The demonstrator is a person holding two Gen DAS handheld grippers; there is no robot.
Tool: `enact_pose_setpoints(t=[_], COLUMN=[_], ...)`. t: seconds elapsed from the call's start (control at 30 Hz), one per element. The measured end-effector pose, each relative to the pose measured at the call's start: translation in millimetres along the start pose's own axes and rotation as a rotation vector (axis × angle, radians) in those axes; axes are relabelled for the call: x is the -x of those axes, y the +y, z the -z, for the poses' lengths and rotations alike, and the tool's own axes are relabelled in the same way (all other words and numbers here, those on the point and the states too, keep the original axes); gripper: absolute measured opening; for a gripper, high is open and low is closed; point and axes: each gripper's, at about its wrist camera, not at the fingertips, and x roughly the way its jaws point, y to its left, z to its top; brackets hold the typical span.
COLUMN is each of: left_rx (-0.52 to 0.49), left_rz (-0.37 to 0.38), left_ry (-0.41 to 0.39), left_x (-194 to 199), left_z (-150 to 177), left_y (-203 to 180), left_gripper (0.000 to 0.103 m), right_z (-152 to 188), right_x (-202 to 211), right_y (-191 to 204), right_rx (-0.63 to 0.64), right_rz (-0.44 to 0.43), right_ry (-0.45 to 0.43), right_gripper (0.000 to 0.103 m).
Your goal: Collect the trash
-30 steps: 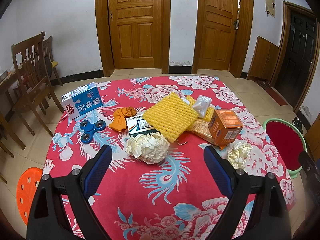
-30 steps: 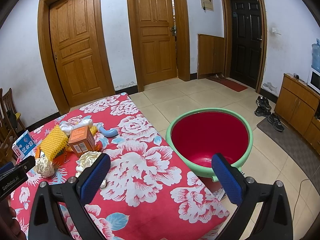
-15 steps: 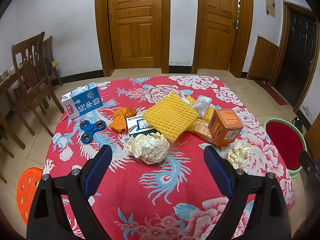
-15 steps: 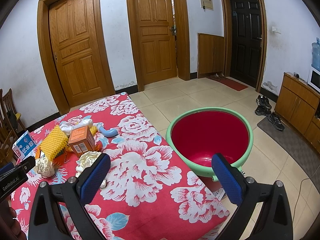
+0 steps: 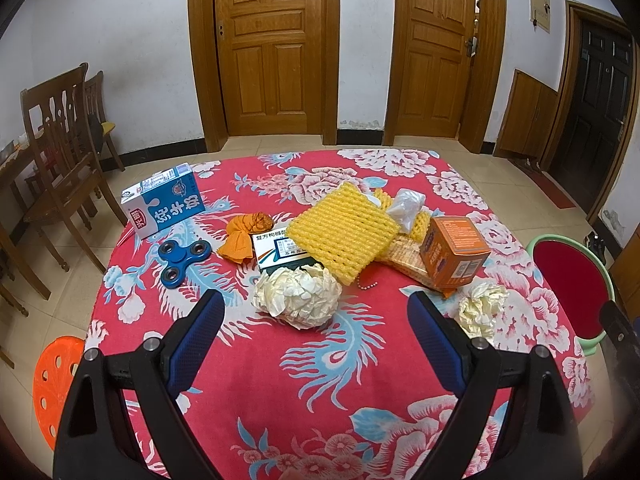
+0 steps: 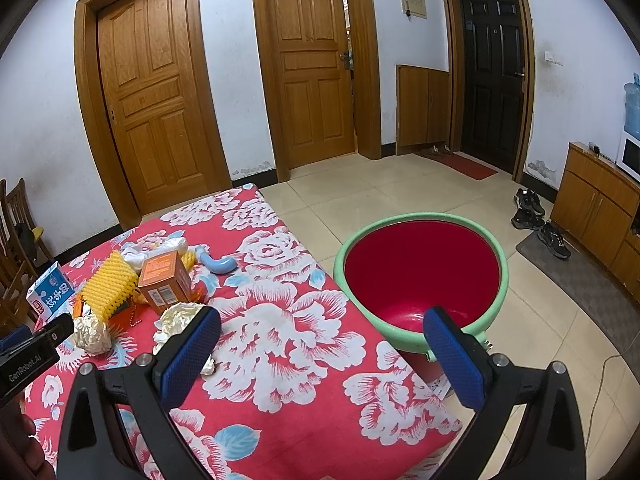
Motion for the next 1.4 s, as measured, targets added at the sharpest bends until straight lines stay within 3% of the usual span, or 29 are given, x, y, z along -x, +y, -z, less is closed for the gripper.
enact_pose_setpoints(t=[0.23,0.63,1.1,1.4], left_rx=[-0.005,-0.021,-0.038,-0.021], left_rz=[0.001,-0.005,0.088,0.139], left_ry=[0.016,0.034,0.111,0.179], left_x=[-10.8,-34.2,-87.5,-116.5], left_z=[4.1,-20.9,-41.4,-42.1], left_y=[9.4,33.3,23.7,20.0], left_gripper=[0.093,0.093,0.09,0.066], right_z=[0.4,-3.0,4.8,12.0], right_x=[-2.0,-17.3,-65.8,-92.2], right_y=[7.4,21.8,56.6,70.7], right_rx=[-0.005,-0.014,0.053,0.098], right_rz=[-0.028,-0.103,-0.185,-0.202], right_ry=[0.007,0.021,0.2,0.271], right_gripper=[0.103,0.103,0.103,0.103])
